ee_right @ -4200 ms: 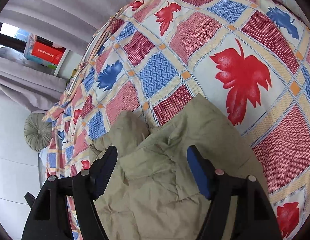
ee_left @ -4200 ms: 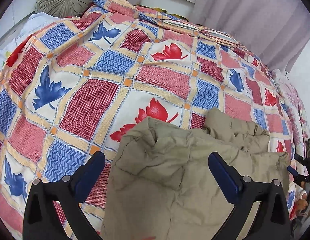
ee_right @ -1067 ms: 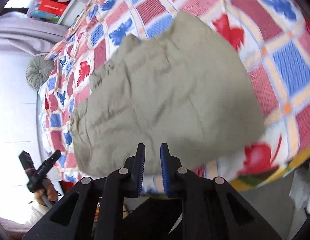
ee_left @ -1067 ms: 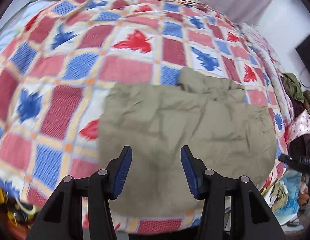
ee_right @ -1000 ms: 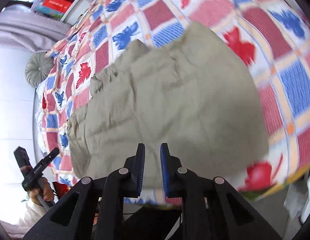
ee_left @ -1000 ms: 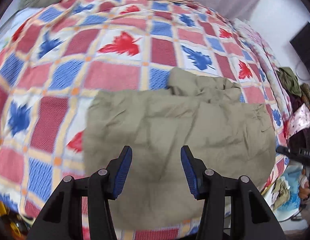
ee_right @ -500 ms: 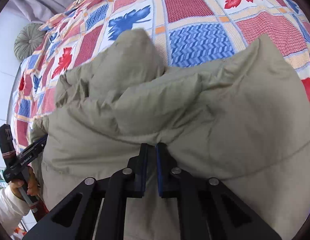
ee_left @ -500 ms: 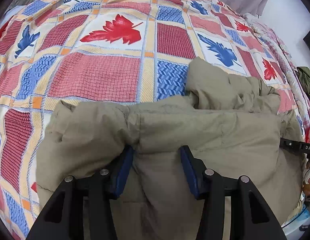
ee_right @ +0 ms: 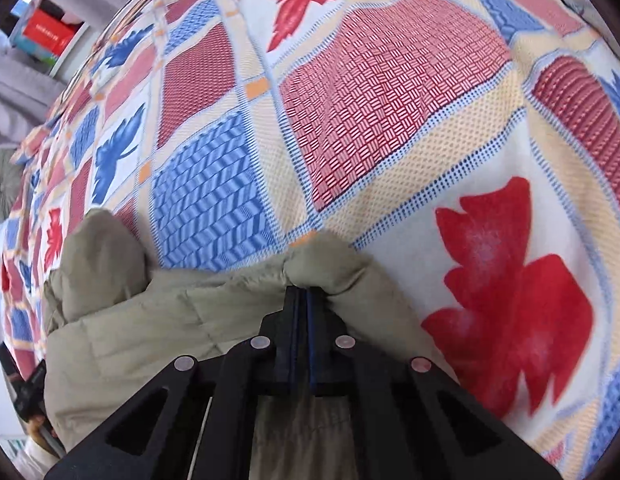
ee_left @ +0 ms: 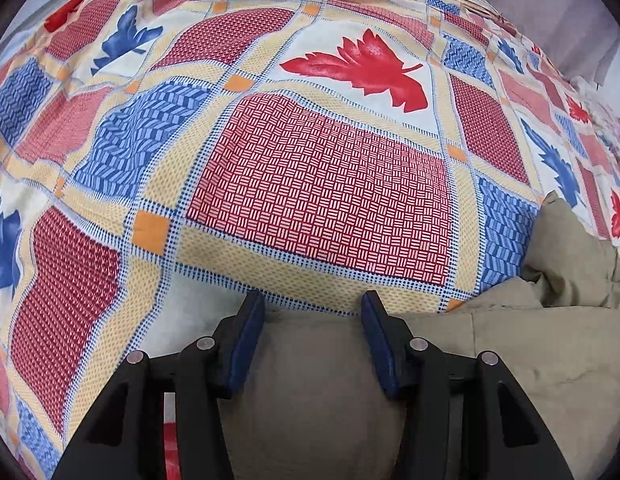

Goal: Fold large clothes

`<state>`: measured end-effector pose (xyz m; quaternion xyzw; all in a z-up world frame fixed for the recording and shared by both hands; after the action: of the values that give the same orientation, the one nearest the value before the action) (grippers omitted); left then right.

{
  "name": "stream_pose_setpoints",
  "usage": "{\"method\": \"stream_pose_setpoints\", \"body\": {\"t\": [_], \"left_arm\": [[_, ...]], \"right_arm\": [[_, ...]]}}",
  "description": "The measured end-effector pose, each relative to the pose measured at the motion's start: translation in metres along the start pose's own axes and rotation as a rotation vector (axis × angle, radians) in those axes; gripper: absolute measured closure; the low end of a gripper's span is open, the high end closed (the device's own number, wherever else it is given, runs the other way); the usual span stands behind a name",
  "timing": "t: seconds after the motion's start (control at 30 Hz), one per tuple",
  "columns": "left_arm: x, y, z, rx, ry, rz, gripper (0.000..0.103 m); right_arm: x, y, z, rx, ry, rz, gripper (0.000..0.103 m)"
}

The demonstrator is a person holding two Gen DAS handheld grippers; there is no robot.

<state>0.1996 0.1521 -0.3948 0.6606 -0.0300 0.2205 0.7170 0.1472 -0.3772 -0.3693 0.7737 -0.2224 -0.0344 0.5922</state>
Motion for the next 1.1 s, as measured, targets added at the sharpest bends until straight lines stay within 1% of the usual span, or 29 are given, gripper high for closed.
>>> {"method": "stream_pose_setpoints", "body": {"t": [0.1, 0.2, 0.23, 0.27, 0.37, 0.5, 0.53, 0.57, 0.6, 0.63, 0.7, 0.87, 0.9, 0.93, 1.0, 1.1], "left_arm": [[0.004, -0.001, -0.003, -0.002, 0.033, -0.025, 0.05], [0.006, 0.015, -0.01, 0.023, 0.063, -0.043, 0.05], [0.006, 0.025, -0.012, 0.02, 0.066, -0.045, 0.05], [0.006, 0.035, -0.013, 0.016, 0.061, -0.04, 0.05], [0.001, 0.064, -0.012, 0.007, 0.012, -0.037, 0.05], [-0.022, 0.094, -0.011, 0.0, -0.034, -0.071, 0.05], [-0.029, 0.101, -0.012, 0.0, -0.038, -0.081, 0.047], [-0.037, 0.105, -0.013, 0.001, -0.038, -0.094, 0.038], [-0.044, 0.112, -0.017, 0.002, -0.036, -0.1, 0.019], [-0.05, 0.118, -0.017, -0.002, -0.033, -0.093, 0.017], [-0.063, 0.126, -0.016, -0.01, -0.037, -0.095, 0.017], [-0.096, 0.132, -0.015, -0.014, -0.041, -0.153, 0.017], [-0.1, 0.133, -0.016, -0.002, -0.041, -0.15, 0.014], [-0.105, 0.133, -0.017, 0.008, -0.041, -0.154, 0.0], [-0.11, 0.136, -0.016, 0.004, -0.037, -0.158, 0.0], [-0.118, 0.138, -0.013, -0.007, -0.052, -0.187, 0.0]], "right_arm": [[0.003, -0.004, 0.001, -0.007, -0.007, 0.0, 0.103], [0.004, 0.003, -0.004, -0.03, -0.014, -0.014, 0.103], [0.004, 0.008, -0.005, -0.041, -0.015, -0.017, 0.102], [0.003, 0.015, -0.008, -0.051, -0.013, -0.019, 0.097], [-0.002, 0.034, -0.018, -0.067, 0.01, -0.011, 0.097], [-0.022, 0.06, -0.035, -0.042, 0.011, -0.012, 0.097], [-0.028, 0.066, -0.039, -0.029, 0.008, -0.013, 0.097], [-0.036, 0.072, -0.045, -0.018, 0.006, -0.018, 0.097], [-0.043, 0.077, -0.048, -0.013, 0.005, -0.023, 0.097], [-0.051, 0.081, -0.053, -0.004, 0.003, -0.031, 0.097], [-0.067, 0.088, -0.063, 0.008, 0.006, -0.044, 0.097], [-0.109, 0.097, -0.081, 0.035, 0.007, -0.097, 0.097], [-0.115, 0.098, -0.085, 0.037, 0.006, -0.105, 0.097], [-0.122, 0.099, -0.088, 0.036, 0.007, -0.114, 0.097], [-0.135, 0.1, -0.096, 0.033, 0.018, -0.129, 0.097], [-0.147, 0.1, -0.105, 0.033, 0.029, -0.15, 0.097]]}}
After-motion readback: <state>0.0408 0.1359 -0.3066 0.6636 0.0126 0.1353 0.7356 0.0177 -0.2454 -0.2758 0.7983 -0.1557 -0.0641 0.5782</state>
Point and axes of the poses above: each gripper's, at about its wrist camera, not at the fingertips, and y roughly against the way its jaws point, z to its right, x to its top, the point moved 9 cm from there along -y, roughly the way its jaws point, and after that the axes turned 5 degrees about y, right-handed, at the moved point
